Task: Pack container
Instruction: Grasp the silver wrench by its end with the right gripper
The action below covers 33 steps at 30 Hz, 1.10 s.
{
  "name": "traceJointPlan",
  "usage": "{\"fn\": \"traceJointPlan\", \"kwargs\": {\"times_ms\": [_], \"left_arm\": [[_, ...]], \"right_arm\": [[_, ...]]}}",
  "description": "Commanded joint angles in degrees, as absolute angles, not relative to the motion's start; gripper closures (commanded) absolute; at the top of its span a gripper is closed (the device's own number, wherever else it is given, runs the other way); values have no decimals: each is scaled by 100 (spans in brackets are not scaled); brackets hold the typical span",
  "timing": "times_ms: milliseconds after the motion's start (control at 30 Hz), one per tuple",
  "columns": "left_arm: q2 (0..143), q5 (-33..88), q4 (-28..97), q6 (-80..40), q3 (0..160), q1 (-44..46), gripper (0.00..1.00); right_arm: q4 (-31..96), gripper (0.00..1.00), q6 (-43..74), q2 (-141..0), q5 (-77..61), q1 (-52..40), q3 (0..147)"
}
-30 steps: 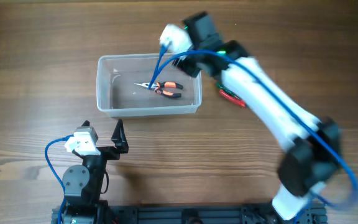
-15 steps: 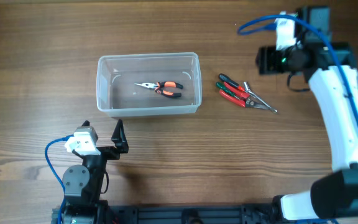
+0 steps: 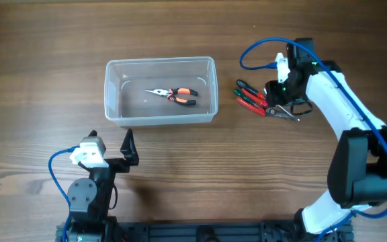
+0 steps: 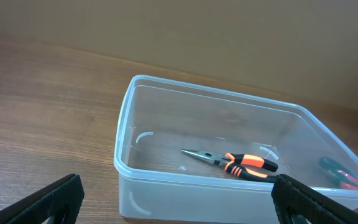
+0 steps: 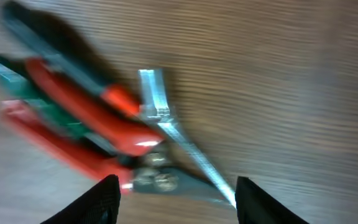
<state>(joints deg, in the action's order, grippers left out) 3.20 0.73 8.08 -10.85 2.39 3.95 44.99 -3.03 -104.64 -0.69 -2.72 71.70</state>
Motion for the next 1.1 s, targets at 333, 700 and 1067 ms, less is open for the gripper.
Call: {"fn": "traceJointPlan", "kwargs": {"times_ms": [333, 700, 1067], "left_arm": [[314, 58, 812, -1135, 213, 362, 0], [314, 58, 812, -1135, 215, 362, 0], [314, 58, 812, -1135, 215, 362, 0]], "right_arm": [[4357, 45, -906, -11301, 384, -62, 7164], [4226, 83, -902, -11773, 379, -62, 7161], [4263, 96, -895, -11911, 386, -60, 7161]]}}
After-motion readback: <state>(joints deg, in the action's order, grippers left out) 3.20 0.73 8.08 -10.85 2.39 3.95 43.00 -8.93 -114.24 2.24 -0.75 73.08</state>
